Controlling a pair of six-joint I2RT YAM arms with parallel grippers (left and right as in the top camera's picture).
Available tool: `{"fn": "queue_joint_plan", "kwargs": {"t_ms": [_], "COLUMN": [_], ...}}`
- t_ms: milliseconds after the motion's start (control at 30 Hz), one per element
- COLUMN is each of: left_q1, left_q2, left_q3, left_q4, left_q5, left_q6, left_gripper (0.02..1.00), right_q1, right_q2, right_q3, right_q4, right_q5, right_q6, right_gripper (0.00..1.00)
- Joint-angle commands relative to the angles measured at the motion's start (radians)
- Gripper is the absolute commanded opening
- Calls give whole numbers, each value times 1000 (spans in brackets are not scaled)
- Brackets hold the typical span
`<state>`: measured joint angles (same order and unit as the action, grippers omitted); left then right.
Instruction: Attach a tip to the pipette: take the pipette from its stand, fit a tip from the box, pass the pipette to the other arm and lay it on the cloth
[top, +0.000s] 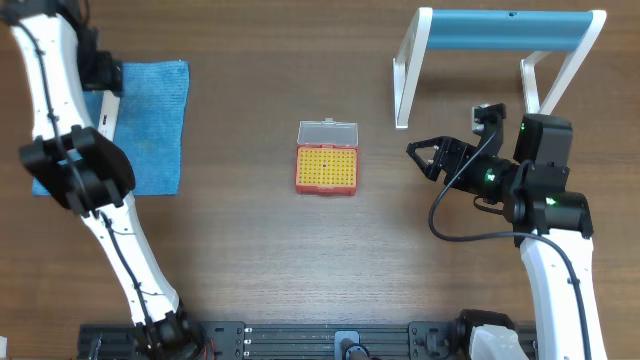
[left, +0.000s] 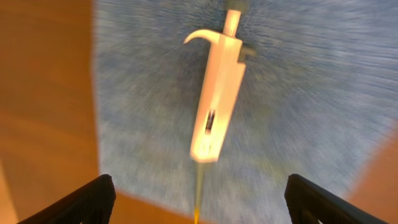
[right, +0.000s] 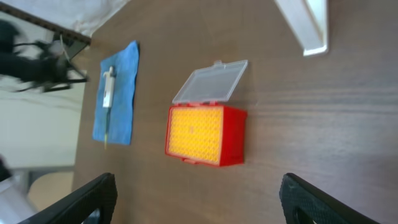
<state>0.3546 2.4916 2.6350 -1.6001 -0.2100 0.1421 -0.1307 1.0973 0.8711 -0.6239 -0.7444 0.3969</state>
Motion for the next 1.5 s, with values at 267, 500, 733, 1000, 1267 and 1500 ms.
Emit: {"fn": "queue_joint_plan", "kwargs": {"t_ms": [267, 500, 733, 1000, 1267, 1500], "left_q1": [-16, -95, -184, -184, -184, -184], "left_q2": [-542, -1064, -1661, -2228, -2317, -2316], "left_q3": [-23, -449, -980, -1418, -1703, -1879], "left_q4": [-99, -98, -31, 254, 361, 527], "left_q5": [271, 380, 372, 316, 340, 342], "left_q6": [-39, -59, -298, -529, -531, -531], "left_gripper": [886, 886, 886, 886, 886, 886], "right_q1": [-102, -122, -122, -122, -122, -122], "right_q2": [-305, -554, -790, -1086, -1076, -1076], "right_q3": [39, 38, -31, -93, -143, -143], "right_q4": [72, -4, -198, -252, -333, -396], "right_q5": [394, 674, 651, 667, 719, 786], "right_q6": [-132, -325, -386, -473, -453, -454], "right_gripper": [853, 851, 851, 869, 873, 879]}}
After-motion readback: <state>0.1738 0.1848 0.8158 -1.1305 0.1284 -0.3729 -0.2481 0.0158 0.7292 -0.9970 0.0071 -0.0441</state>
